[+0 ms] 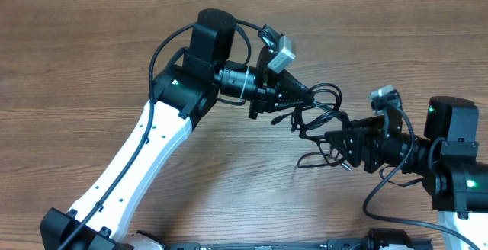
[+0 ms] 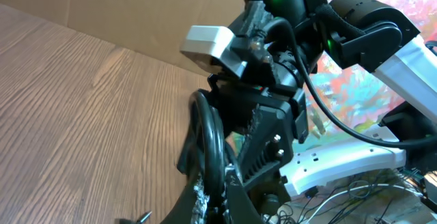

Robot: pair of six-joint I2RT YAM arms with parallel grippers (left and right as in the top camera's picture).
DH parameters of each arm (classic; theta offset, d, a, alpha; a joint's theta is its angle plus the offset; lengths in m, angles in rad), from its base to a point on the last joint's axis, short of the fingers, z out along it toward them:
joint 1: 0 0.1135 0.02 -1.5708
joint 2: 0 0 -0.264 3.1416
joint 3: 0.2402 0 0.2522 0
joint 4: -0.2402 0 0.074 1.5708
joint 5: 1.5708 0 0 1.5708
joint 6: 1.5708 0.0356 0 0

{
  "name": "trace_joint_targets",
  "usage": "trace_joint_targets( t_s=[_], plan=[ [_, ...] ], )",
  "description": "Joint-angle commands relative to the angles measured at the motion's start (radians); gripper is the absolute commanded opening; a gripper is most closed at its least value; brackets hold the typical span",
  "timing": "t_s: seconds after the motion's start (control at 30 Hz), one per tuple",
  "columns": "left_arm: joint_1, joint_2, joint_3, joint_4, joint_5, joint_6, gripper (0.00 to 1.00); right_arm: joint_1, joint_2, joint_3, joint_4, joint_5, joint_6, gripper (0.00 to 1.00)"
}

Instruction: Untangle cables

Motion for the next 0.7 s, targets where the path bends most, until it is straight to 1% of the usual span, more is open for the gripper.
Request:
trace_joint_targets(
  t_s=[0.0,0.07,0.1,0.13,0.3,0.33,0.37,0.43,0.47,0.5,0.53,0.57,0.67],
  plan=[
    [-0.011,-0.017,0.023,0.005,0.026,0.019,0.04,0.002,-0.005,0.025,0.008,-0.084,-0.078,0.36],
    [-0.011,-0.017,0.023,0.008,0.025,0.019,0.04,0.002,-0.005,0.025,0.007,-0.087,-0.078,0.24],
    [-0.011,-0.017,0.023,0.011,0.023,0.020,0.04,0.002,-0.005,0.025,0.007,-0.092,-0.078,0.15],
    [-0.011,-0.017,0.023,0.009,-0.040,0.019,0.04,0.002,-0.005,0.025,0.005,-0.126,-0.078,0.04],
    [-0.011,-0.017,0.023,0.006,-0.139,0.010,0.05,0.002,-0.005,0.025,-0.013,-0.124,-0.077,0.04],
    [-0.011,-0.017,0.023,0.002,-0.165,0.003,0.07,0.002,-0.005,0.025,-0.017,-0.124,-0.077,0.04],
    [-0.010,-0.017,0.023,-0.013,-0.227,-0.018,0.26,0.002,-0.005,0.025,-0.020,-0.124,-0.077,0.04],
    [-0.010,-0.017,0.023,-0.036,-0.286,-0.027,0.54,0.002,-0.005,0.025,-0.028,-0.122,-0.077,0.04],
    [-0.009,-0.017,0.023,-0.056,-0.321,-0.027,0.64,0.002,-0.005,0.025,-0.032,-0.105,-0.072,0.04],
    [-0.009,-0.017,0.023,-0.067,-0.340,-0.027,0.70,0.002,-0.004,0.025,-0.034,-0.091,-0.064,0.04],
    [-0.009,-0.017,0.023,-0.082,-0.364,-0.027,0.74,0.002,-0.005,0.025,-0.037,-0.035,-0.017,0.04],
    [-0.009,-0.018,0.023,-0.103,-0.388,-0.027,0.82,0.002,-0.004,0.025,-0.038,0.045,0.060,0.04],
    [-0.009,-0.027,0.023,-0.136,-0.420,-0.025,0.89,0.002,-0.004,0.025,-0.044,0.163,0.161,0.04]
  ],
)
